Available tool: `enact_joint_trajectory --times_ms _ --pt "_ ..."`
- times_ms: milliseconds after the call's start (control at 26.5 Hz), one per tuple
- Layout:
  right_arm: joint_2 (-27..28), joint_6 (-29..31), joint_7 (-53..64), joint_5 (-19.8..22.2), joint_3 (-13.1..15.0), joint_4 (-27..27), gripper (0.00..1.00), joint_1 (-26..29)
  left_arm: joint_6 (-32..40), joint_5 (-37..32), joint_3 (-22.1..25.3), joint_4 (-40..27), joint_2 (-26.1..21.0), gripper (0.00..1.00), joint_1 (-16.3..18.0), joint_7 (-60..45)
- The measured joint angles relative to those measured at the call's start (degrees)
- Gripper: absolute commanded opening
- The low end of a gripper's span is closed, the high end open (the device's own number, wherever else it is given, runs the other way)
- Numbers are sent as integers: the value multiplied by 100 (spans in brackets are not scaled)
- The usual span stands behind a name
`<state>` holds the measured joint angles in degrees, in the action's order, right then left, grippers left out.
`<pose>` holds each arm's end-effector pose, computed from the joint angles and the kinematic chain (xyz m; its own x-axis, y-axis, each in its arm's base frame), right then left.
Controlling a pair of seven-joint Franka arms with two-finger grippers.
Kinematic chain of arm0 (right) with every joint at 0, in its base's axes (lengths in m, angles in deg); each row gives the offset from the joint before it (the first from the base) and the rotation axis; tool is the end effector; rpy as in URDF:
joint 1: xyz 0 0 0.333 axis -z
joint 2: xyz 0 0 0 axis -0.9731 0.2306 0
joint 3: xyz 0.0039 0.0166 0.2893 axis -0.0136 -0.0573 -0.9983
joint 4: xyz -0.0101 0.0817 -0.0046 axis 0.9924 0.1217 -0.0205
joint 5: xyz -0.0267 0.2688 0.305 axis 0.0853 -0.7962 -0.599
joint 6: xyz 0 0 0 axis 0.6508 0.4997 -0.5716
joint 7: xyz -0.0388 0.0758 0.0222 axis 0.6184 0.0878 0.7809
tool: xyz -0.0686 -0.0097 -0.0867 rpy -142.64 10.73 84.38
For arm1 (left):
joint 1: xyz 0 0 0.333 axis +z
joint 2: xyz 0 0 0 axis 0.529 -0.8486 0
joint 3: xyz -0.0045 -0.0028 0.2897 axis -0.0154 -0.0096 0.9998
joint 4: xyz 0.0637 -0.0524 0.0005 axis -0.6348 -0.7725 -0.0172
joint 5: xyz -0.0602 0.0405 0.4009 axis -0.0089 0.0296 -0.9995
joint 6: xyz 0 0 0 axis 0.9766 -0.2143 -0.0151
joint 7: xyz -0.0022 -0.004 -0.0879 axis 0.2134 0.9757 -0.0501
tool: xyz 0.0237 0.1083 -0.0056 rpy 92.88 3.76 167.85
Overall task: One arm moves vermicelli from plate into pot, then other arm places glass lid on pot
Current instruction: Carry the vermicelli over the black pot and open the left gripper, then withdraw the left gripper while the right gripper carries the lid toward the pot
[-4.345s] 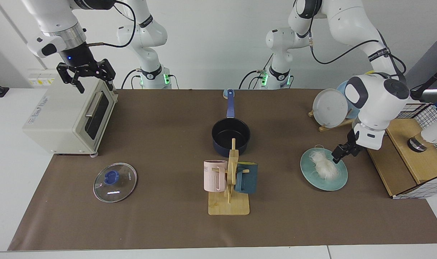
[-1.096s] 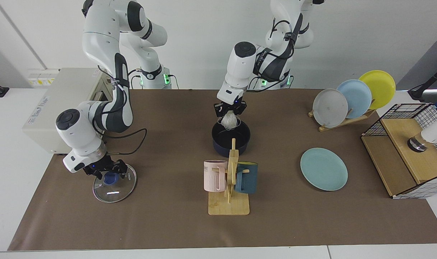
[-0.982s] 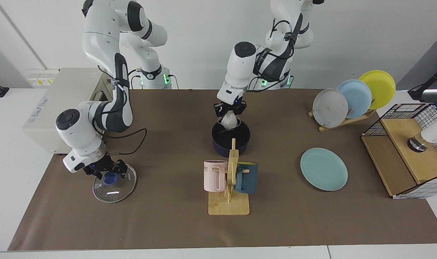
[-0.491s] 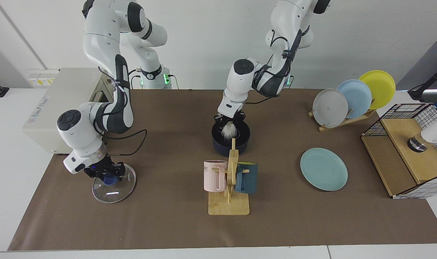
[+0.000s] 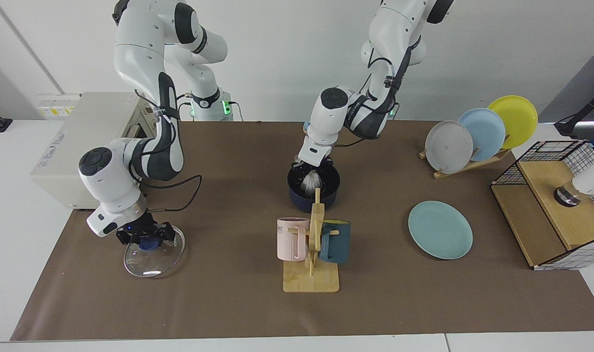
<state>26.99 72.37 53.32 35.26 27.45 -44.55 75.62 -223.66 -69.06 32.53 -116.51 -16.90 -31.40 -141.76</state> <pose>0.6928 -0.0614 0.2859 0.9868 0.0288 0.1594 0.0342 -0.9989 -0.0310 0.4755 -0.3667 0.3013 0.9633 0.2683 -0.0013 0.2649 -0.9504 0.1632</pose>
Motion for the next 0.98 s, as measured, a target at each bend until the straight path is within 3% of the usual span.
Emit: enact_joint_trajectory --times_ms 416,718,982 --pt "-117 -248 3 0 -7 126 0 -30 227 -4 7 216 -56 100 14 -24" --pt "-385 -1079 -5 0 -13 163 0 -191 1218 -4 7 996 -15 100 325 -14" --pt "-575 -1502 -707 3 -3 165 0 -594 2583 -4 50 2024 52 100 501 178"
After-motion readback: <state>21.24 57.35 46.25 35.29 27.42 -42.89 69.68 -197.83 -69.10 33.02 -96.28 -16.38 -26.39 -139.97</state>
